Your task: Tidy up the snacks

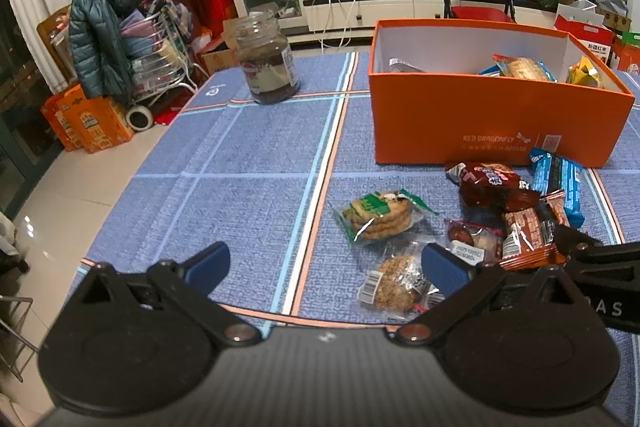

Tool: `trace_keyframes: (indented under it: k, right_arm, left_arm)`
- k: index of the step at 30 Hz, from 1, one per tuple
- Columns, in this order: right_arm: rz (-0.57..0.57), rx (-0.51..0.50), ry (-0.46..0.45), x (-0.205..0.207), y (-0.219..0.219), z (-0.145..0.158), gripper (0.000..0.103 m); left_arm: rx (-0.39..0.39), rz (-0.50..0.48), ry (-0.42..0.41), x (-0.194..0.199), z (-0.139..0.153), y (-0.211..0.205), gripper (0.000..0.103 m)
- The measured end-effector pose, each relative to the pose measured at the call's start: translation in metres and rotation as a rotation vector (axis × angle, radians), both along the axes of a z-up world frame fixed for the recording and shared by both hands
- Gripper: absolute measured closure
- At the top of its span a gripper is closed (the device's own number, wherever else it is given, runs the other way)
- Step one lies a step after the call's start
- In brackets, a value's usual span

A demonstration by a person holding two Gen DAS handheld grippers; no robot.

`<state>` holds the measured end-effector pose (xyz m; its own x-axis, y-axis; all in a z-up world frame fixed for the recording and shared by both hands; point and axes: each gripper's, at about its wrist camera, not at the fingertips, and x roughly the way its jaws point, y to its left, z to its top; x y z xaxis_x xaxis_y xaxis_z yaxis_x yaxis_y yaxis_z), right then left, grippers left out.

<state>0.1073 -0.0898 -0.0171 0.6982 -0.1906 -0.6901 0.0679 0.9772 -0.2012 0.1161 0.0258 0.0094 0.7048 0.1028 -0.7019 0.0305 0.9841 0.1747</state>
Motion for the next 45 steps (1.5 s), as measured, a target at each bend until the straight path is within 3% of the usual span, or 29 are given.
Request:
trace_keyframes:
  k: [37,40,45]
  right_arm:
    - [0.015,0.001,0.003,0.000,0.003,-0.002,0.008]
    - [0.043,0.011,-0.029,-0.005,-0.001,0.005,0.008]
    - [0.106,0.045,-0.168,-0.026,-0.035,0.021,0.008]
  left_arm:
    - [-0.016,-0.006,0.004,0.000,0.000,0.000,0.002]
    - [-0.035,0.008,-0.015,0.001,0.007,0.010,0.002]
    - [-0.049,0.057,-0.053,-0.001,0.007,0.041,0.002]
